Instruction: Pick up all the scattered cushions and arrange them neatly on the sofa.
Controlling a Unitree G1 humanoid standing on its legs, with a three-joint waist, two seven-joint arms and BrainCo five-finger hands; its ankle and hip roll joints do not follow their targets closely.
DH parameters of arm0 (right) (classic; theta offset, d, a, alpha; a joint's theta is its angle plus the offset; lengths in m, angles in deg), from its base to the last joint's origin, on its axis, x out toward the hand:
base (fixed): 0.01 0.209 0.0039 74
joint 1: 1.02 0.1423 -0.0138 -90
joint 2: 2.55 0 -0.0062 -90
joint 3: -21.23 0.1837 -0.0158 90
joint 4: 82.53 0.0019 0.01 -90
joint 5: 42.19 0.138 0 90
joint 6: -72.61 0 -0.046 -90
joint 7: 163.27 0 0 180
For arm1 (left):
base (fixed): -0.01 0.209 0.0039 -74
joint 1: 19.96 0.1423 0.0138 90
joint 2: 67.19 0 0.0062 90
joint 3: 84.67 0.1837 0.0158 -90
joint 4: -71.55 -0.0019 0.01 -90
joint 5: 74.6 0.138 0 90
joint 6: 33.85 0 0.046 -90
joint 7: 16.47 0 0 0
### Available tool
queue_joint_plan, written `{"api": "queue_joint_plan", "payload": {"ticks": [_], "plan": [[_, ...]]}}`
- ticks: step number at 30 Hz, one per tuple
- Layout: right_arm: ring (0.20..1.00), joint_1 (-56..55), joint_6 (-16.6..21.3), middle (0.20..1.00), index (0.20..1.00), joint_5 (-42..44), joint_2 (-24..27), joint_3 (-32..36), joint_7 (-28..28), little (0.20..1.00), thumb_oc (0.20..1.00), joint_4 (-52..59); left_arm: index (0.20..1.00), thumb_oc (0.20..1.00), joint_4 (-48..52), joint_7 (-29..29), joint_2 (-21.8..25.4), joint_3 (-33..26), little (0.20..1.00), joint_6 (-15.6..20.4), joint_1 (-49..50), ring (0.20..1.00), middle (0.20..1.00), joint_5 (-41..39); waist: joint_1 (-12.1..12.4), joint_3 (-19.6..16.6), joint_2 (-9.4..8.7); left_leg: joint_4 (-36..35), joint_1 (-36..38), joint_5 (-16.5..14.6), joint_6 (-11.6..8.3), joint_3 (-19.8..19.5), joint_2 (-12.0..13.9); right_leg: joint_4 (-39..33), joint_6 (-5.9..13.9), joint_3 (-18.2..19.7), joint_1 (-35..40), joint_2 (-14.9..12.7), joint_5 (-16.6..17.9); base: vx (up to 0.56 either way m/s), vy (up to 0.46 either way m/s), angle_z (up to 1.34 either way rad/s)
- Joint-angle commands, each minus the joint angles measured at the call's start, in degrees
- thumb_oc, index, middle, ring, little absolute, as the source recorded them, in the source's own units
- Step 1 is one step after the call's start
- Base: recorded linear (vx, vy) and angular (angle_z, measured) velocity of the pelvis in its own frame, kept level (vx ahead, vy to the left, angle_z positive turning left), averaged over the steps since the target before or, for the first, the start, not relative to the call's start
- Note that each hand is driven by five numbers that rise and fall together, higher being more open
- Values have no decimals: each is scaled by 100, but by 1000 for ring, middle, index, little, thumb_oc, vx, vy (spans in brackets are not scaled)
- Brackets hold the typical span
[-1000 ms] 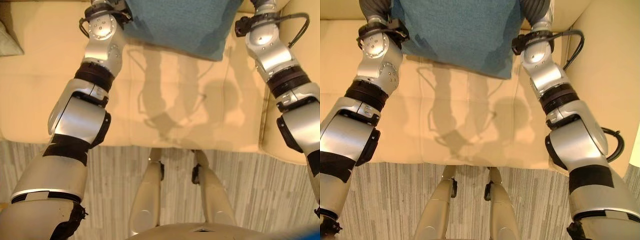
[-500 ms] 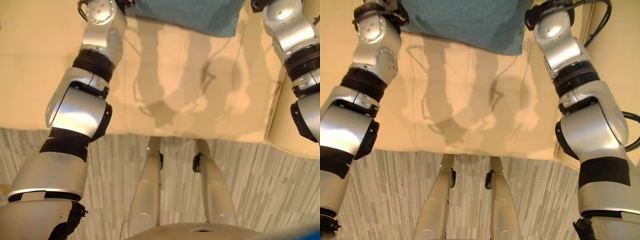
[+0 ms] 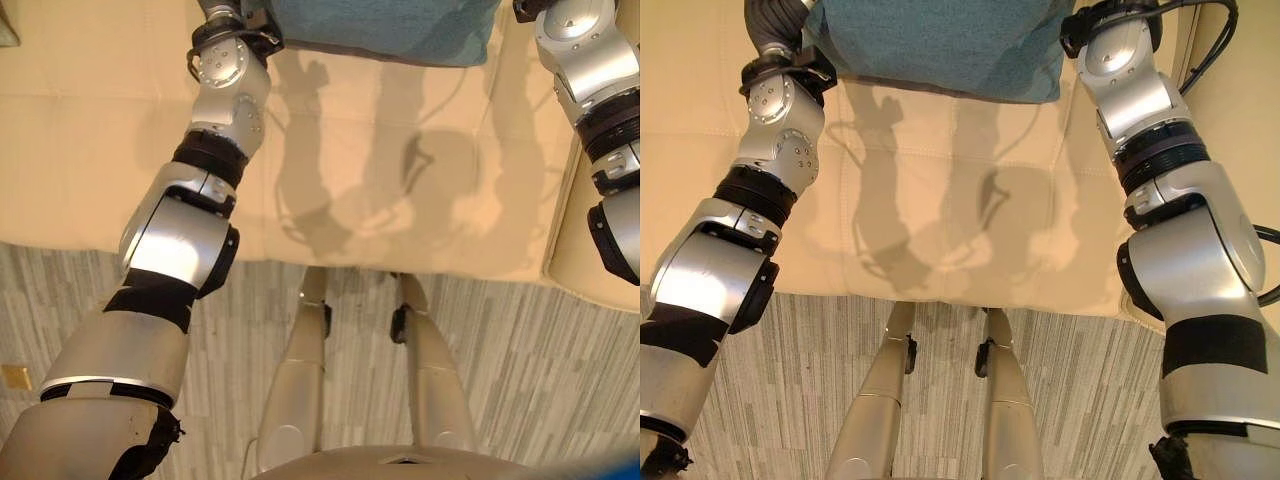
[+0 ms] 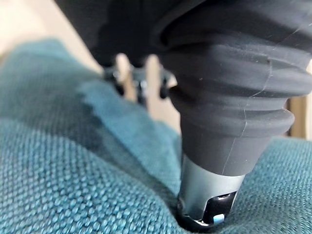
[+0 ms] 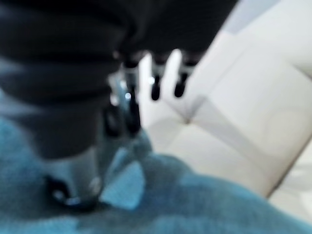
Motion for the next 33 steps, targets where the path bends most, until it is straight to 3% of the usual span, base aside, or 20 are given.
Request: {"api": "queue_joint_plan", "payload": {"ticks": [1,7,8,11,12,16,17,19,22,23,24,25,27,33], "plan": [[1000,-484,309,1000,1000,-295,-480,-24,-135,1000,1000,3,1000,1000,-29,-349,-584,281,1000,70,735,1000,1000,387,-4,-858,-247,-337,561,-406,-272,-77,-247,-700,498,-21,554,144,68,0,0,0],[1000,-926,353,1000,1000,-175,-78,170,-417,1000,1000,114,1000,1000,-135,-487,347,160,1000,-24,1012,1000,1000,683,62,-871,-197,-337,837,-444,-289,-39,-254,-700,500,-59,836,108,50,0,0,0],[1000,-1201,368,1000,1000,-167,115,248,-543,1000,1000,130,1000,1000,-150,-541,733,61,1000,-47,1188,1000,1000,809,87,-873,-168,-337,972,-465,-288,-17,-252,-700,498,-80,979,99,33,0,0,0],[1000,-1459,402,1000,1000,-122,235,364,-653,1000,1000,158,1000,1000,-212,-624,1067,16,1000,-73,1333,1000,1000,980,100,-867,-156,-337,1117,-489,-292,6,-239,-700,491,-102,1135,85,12,-2,12,-1],[1000,-1804,424,1000,1000,-113,348,501,-777,1000,1000,274,1000,1000,-249,-729,1441,-170,1000,-105,1611,1000,1000,1046,109,-872,-143,-337,1293,-524,-290,38,-221,-700,485,-104,1301,69,-2,-4,30,-3],[1000,-2515,499,1000,1000,-215,634,718,-1069,1000,1000,555,1000,1000,-152,-919,1938,-713,1000,-95,2387,1000,1000,1062,126,-909,-143,-337,1638,-603,-282,102,-215,-700,472,-163,1665,48,-60,-10,28,-7],[1000,-2519,497,1000,1000,-217,634,719,-1068,1000,1000,562,1000,1000,-144,-917,1939,-719,1000,-96,2396,1000,1000,1065,118,-913,-143,-337,1621,-574,-280,99,-223,-700,476,-166,1650,40,-40,0,0,0],[1000,-3780,492,1000,1000,-394,779,1137,-1429,1000,1000,997,1000,1000,451,-1072,1932,-1429,1000,-82,3816,1000,1000,1120,145,-975,-129,-337,2077,-703,-254,146,-201,-700,444,-243,2143,27,-158,0,0,0],[1000,-4221,484,1000,1000,-426,775,1330,-1530,1000,1000,1139,1000,1000,683,-1116,1859,-1633,1000,-72,4308,1000,1000,1156,147,-1008,-124,-337,2204,-715,-241,148,-208,-700,438,-275,2279,11,-173,19,0,3],[1000,-5122,490,1000,1000,-485,631,1688,-1731,1000,1000,1449,1000,1000,1173,-1214,1581,-1937,1000,-64,5219,1000,1000,1228,164,-1045,-117,-337,2494,-793,-208,154,-210,-700,418,-324,2610,6,-251,0,0,0],[1000,-5139,484,1000,1000,-489,631,1695,-1730,1000,1000,1463,1000,1000,1189,-1207,1578,-1938,1000,-69,5235,1000,1000,1234,157,-1061,-118,-337,2474,-771,-206,148,-217,-700,422,-330,2593,-1,-237,82,-12,3],[1000,-5983,484,1000,1000,-582,505,2052,-1937,1000,1000,1719,1000,1000,1756,-1318,1347,-2147,1000,-84,6181,1000,1000,1410,173,-1116,-105,-337,2752,-828,-161,149,-227,-700,401,-409,2915,-16,-327,76,-6,4],[1000,-6747,523,1000,1000,-637,381,2442,-2118,1000,1000,1818,1000,1000,2098,-1443,1146,-2345,1000,-84,7023,1000,1000,1654,185,-1202,-85,-337,3017,-870,-130,145,-205,-700,381,-450,3187,-25,-394,106,3,17],[1000,-8482,498,1000,1000,-753,-394,3294,-2404,1000,1000,1880,1000,1000,2010,-1695,365,-2789,1000,-341,8713,1000,1000,2253,216,-1363,-77,-337,3792,-1028,-64,63,-136,-700,297,-581,4021,-21,-603,69,-16,16]]}}
